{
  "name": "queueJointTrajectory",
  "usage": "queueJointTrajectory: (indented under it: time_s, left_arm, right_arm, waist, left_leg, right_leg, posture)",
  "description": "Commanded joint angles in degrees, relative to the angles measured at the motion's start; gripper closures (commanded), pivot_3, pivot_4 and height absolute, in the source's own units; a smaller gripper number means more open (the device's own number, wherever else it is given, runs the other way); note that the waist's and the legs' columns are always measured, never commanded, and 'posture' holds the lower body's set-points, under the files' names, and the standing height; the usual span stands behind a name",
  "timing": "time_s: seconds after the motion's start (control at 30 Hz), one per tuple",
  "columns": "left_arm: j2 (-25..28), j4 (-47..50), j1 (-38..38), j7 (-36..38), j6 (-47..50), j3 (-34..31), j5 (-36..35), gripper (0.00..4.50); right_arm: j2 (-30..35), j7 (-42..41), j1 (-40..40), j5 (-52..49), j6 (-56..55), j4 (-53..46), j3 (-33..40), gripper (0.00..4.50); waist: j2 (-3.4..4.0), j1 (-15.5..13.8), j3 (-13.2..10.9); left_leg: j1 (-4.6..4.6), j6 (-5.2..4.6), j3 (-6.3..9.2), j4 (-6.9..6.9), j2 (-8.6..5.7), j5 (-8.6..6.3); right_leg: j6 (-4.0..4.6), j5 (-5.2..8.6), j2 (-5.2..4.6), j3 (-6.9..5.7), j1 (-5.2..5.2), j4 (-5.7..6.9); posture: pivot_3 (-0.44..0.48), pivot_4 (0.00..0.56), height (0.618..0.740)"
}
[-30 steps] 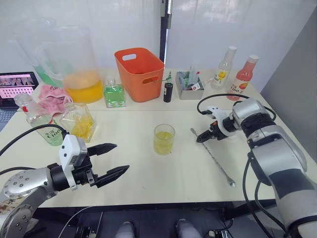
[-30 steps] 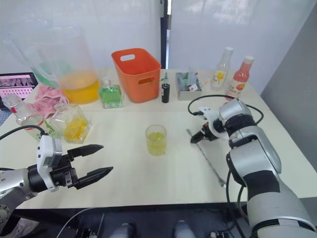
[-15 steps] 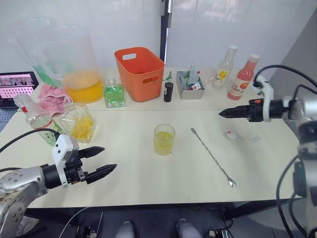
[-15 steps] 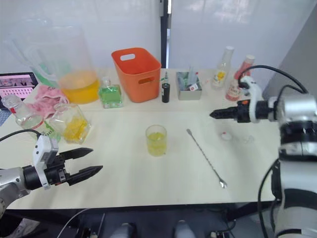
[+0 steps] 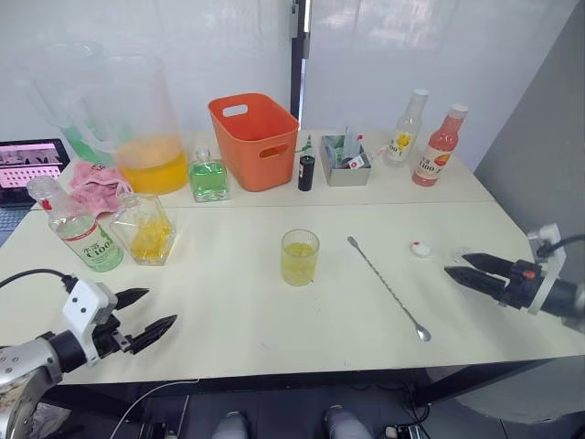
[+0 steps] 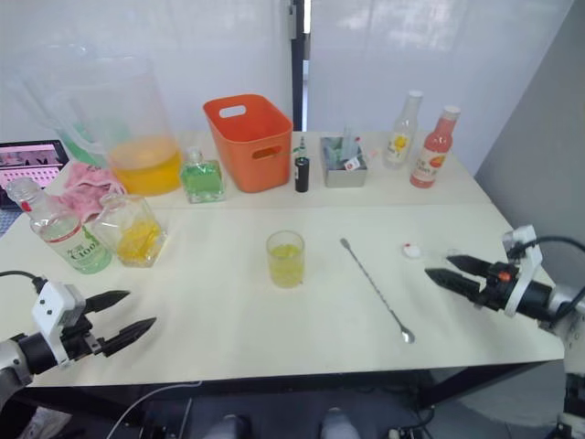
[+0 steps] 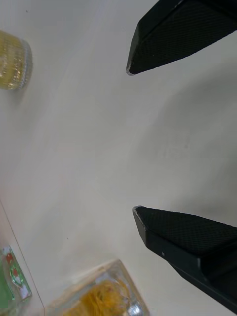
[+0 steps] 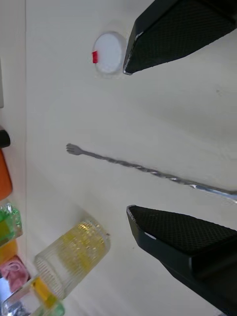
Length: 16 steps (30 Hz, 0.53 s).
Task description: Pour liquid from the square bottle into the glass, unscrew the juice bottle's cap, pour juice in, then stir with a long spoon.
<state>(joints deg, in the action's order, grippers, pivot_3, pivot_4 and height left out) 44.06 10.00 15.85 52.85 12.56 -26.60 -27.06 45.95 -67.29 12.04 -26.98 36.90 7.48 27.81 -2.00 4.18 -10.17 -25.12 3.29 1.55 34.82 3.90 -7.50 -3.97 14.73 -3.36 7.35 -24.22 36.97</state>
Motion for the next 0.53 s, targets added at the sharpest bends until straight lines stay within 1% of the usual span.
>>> queueJointTrajectory:
  time_s: [0.03, 0.13, 0.2, 0.33, 0.53]
  left_arm:
    - [-1.1, -2.7, 2.1, 0.4, -5.1, -2.6, 2.0, 0.00]
    - [-2.1, -4.7, 3.4, 0.0, -8.2, -3.4, 3.0, 0.00]
    - [-3.0, -5.8, 4.3, -0.6, -10.2, -4.3, 3.5, 0.00]
    - [-4.0, -7.3, 5.7, -0.9, -12.9, -5.1, 4.3, 0.00]
    - [-5.0, -6.4, 5.7, -3.4, -14.6, -5.8, 5.2, 0.00]
  right_arm:
    - [-0.5, -0.5, -2.9, 3.7, -14.2, 2.1, -1.3, 0.02]
    - [-0.9, -0.9, -3.4, 4.4, -21.2, 4.0, -2.1, 0.02]
    - [-0.9, -1.4, -3.4, 4.1, -24.0, 5.1, -2.5, 0.02]
    - [-0.6, -1.7, -2.8, 4.3, -27.8, 7.7, -3.3, 0.02]
    - [-0.3, -2.0, -1.7, 4.3, -31.6, 10.1, -5.1, 0.02]
  waist:
    - [0.00, 0.0, 0.0]
    - [0.01, 0.0, 0.0]
    - [0.01, -0.1, 0.0]
    - [-0.01, -0.1, 0.0]
    - [-0.01, -0.2, 0.0]
  left_leg:
    - [0.00, 0.00, -0.01, -0.02, 0.00, 0.00]
    - [-0.01, 0.01, -0.03, -0.03, 0.00, -0.01]
    - [-0.01, 0.01, -0.03, -0.05, 0.00, -0.01]
    - [-0.01, 0.01, -0.02, -0.06, 0.00, -0.01]
    - [-0.01, 0.02, -0.03, -0.03, -0.01, -0.01]
  right_leg:
    - [0.00, 0.00, -0.01, 0.00, 0.03, -0.08]
    - [-0.01, 0.00, -0.03, 0.00, 0.03, -0.09]
    - [-0.01, -0.01, -0.02, 0.00, 0.03, -0.09]
    - [-0.01, -0.01, -0.02, -0.01, 0.03, -0.10]
    - [-0.01, -0.01, -0.04, -0.01, 0.05, -0.11]
  posture:
    - [0.000, 0.150, 0.740]
    - [0.000, 0.150, 0.740]
    - [0.000, 0.150, 0.740]
    - [0.000, 0.150, 0.740]
    - [0.000, 0.150, 0.740]
